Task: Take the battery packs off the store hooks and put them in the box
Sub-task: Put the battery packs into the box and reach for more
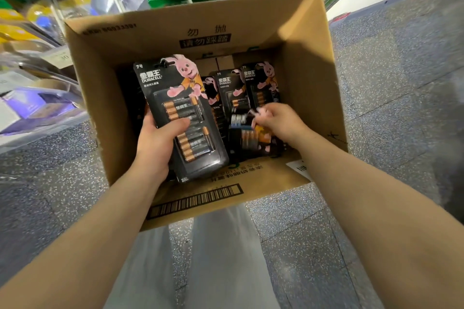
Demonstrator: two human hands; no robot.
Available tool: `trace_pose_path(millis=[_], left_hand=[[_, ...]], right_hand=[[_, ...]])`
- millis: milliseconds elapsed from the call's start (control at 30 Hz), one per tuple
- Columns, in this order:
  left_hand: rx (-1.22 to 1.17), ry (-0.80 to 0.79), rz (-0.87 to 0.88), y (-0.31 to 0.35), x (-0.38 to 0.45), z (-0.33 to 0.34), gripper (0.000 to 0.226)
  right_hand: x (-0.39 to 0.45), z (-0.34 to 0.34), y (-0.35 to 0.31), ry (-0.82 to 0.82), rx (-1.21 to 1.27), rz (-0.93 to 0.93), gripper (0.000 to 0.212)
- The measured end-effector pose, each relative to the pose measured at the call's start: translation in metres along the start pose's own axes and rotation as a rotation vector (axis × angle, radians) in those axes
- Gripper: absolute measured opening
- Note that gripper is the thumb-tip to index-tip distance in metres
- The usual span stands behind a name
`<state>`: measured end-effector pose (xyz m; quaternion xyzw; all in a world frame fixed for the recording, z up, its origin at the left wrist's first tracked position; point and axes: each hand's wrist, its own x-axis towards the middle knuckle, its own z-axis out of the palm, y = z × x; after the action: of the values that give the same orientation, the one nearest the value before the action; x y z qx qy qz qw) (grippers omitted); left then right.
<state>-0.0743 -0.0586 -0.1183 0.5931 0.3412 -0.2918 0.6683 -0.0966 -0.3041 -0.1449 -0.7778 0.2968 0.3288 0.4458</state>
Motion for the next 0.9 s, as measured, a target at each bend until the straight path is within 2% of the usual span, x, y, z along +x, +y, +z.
trace_pose_path(millis=[100,167,233,367,433,500,567,600,667,767,900], left_hand=[[0.037,-0.02,0.067,0.019,-0.01,0.003,0.056],[0.069,-0.041,0.128,0.04,-0.022,0.005,0.055],[0.08,-0.07,0.171,0.061,-0.035,0.008,0.051],[0.106,-0.162,0.281,0.102,-0.069,0.009,0.029],[0.108,-0.188,0.332,0.121,-0.093,0.01,0.026],[0.109,-0.231,0.365,0.137,-0.115,0.011,0.023],[0.085,-0.269,0.394,0.155,-0.136,0.012,0.03],[0.077,-0.26,0.43,0.164,-0.144,0.01,0.024],[0.072,-0.265,0.511,0.183,-0.163,0.007,0.013],[0.046,-0.281,0.564,0.207,-0.189,-0.001,0.01],[0.009,-0.298,0.671,0.246,-0.225,-0.01,0.006]], right_hand=[[-0.026,-0.02,-0.027,0.209,0.274,-0.038,0.007],[-0.046,-0.039,-0.05,0.268,0.38,-0.112,0.004],[-0.067,-0.057,-0.076,0.277,0.496,-0.175,0.006],[-0.12,-0.093,-0.139,0.21,0.67,-0.345,0.031],[-0.156,-0.103,-0.169,0.157,0.725,-0.384,0.027],[-0.183,-0.107,-0.191,0.075,0.713,-0.388,0.025],[-0.204,-0.108,-0.211,0.025,0.617,-0.411,0.026],[-0.211,-0.109,-0.22,0.021,0.565,-0.43,0.027],[-0.225,-0.111,-0.239,0.036,0.475,-0.475,0.027],[-0.246,-0.111,-0.269,0.096,0.353,-0.512,0.037],[-0.282,-0.104,-0.315,0.186,0.201,-0.613,0.024]])
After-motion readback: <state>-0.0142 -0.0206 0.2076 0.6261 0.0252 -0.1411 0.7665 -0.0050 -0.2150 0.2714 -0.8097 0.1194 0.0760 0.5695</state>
